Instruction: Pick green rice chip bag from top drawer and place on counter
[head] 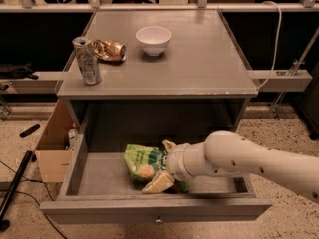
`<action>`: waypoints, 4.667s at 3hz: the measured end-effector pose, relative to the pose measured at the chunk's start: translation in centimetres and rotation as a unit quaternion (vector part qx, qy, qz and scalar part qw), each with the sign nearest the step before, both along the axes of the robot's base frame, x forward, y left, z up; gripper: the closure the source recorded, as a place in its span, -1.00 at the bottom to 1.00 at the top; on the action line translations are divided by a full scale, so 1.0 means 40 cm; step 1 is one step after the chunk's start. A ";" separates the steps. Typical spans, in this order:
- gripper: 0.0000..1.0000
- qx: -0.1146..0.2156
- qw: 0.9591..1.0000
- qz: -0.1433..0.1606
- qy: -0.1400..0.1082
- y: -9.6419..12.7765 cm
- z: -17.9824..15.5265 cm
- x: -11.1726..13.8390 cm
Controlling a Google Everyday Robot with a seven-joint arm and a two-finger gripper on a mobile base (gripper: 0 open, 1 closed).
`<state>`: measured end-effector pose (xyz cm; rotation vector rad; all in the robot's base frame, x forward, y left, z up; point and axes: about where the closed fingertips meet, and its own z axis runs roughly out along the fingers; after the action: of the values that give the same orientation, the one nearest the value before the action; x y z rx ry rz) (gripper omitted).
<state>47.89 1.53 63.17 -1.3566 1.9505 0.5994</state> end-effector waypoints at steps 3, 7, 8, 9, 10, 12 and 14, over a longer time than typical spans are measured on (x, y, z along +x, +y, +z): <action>0.36 0.000 1.000 -0.002 -0.001 -0.002 -0.004 -0.001; 1.00 -0.018 1.000 -0.001 -0.014 -0.026 0.076 0.006; 1.00 -0.045 0.998 -0.006 -0.048 -0.081 0.247 0.023; 1.00 -0.078 0.991 -0.011 -0.106 -0.162 0.529 0.050; 1.00 -0.078 0.991 -0.011 -0.106 -0.162 0.529 0.050; 1.00 -0.119 0.981 0.011 -0.151 -0.146 0.684 0.120; 1.00 -0.164 0.977 0.006 -0.135 -0.208 0.768 0.353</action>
Offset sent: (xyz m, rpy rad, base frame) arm -0.0005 -0.0007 -0.0016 -0.0006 -0.0023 -0.0033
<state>62.01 -6.79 93.90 -1.5579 1.8704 0.0873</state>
